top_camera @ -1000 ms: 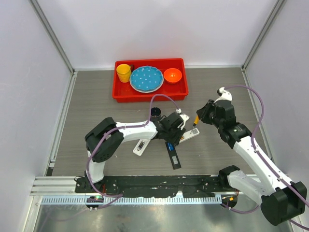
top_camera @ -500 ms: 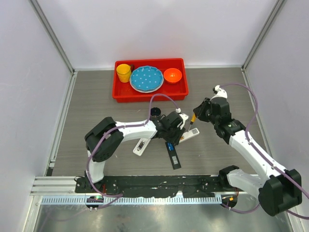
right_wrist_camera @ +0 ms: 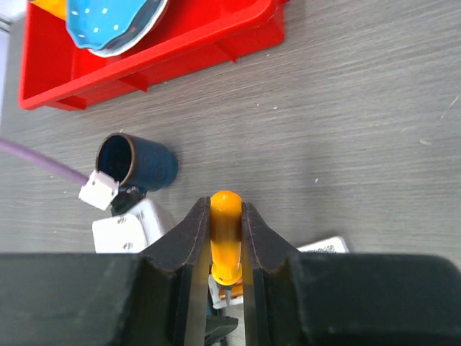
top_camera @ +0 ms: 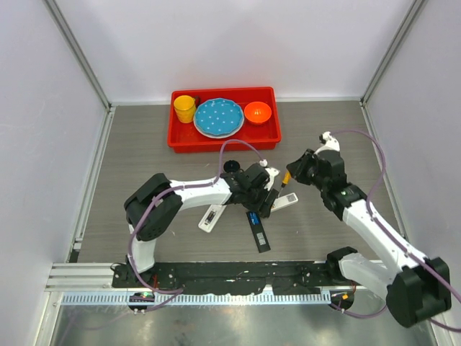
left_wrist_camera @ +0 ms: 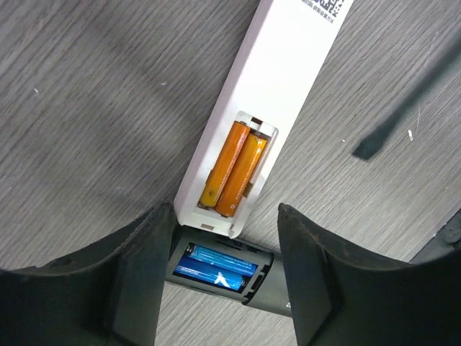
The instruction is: Unload the batteries from the remote control
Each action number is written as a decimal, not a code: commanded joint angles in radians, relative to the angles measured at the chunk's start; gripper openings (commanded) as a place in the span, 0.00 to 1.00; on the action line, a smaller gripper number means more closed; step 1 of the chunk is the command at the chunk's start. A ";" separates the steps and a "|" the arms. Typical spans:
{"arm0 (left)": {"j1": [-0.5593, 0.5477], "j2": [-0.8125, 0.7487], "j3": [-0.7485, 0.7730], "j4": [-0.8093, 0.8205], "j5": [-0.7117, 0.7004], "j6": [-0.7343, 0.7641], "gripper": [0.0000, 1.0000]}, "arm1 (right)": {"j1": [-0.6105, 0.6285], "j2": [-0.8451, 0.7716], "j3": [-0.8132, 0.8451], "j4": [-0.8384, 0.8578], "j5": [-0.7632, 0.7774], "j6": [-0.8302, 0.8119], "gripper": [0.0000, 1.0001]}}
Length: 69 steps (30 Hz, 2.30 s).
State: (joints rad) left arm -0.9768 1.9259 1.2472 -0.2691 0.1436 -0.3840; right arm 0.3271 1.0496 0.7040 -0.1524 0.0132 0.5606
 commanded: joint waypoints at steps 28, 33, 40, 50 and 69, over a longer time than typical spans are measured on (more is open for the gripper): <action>-0.046 -0.496 -0.209 -0.061 -0.108 0.046 0.81 | -0.002 -0.227 0.052 -0.148 -0.187 -0.051 0.01; -0.046 -0.507 -0.244 -0.027 -0.136 0.086 0.83 | -0.002 -0.200 0.040 -0.105 -0.193 -0.047 0.01; -0.046 -0.443 -0.313 0.119 -0.185 0.114 0.83 | 0.000 -0.152 -0.031 0.007 -0.191 -0.024 0.01; -0.045 -0.171 -0.232 0.310 -0.174 0.200 0.82 | -0.006 -0.092 -0.061 0.100 -0.157 -0.030 0.01; -0.046 -0.054 -0.239 0.442 -0.095 0.238 0.44 | -0.065 -0.030 -0.118 0.218 -0.193 -0.016 0.01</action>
State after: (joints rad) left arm -1.0195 1.8648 1.0187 0.1158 -0.0238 -0.1448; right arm 0.2691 1.0012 0.6025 -0.0391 -0.1635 0.5323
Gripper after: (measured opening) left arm 0.519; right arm 0.233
